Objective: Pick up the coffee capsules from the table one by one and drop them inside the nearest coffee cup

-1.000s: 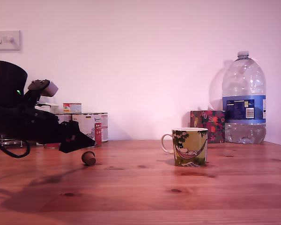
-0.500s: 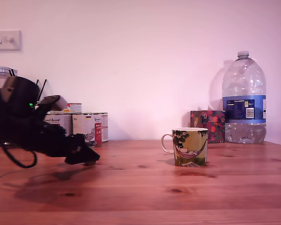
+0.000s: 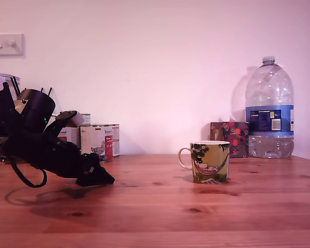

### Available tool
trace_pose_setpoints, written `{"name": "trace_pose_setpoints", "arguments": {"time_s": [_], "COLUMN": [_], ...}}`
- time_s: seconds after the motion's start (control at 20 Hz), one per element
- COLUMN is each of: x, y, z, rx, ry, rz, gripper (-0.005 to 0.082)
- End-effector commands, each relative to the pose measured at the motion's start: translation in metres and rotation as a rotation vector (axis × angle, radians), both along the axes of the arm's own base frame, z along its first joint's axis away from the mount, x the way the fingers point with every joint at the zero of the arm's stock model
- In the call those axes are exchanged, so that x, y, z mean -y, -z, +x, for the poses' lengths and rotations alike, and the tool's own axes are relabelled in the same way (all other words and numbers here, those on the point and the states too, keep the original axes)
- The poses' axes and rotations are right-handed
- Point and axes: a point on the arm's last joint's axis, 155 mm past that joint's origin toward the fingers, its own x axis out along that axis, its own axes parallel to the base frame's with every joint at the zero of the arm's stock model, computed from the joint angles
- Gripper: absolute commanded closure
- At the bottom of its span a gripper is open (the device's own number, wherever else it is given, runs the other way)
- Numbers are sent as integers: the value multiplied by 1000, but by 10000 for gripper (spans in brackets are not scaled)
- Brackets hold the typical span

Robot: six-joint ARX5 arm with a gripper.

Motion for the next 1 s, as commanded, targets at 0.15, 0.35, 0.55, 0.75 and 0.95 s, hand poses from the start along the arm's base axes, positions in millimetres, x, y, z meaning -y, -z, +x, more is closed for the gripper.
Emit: {"name": "trace_pose_setpoints", "arguments": {"time_s": [0.15, 0.35, 0.55, 0.75, 0.95], "x": [-2, -2, 0, 5, 11], "y": [24, 16, -5, -37, -76], "z": [-10, -6, -4, -9, -21], "rx": [-39, -30, -17, 7, 28], "ry": [9, -4, -16, 0, 17], "rz": [34, 12, -16, -27, -66], "gripper": [595, 627, 627, 627, 627]}}
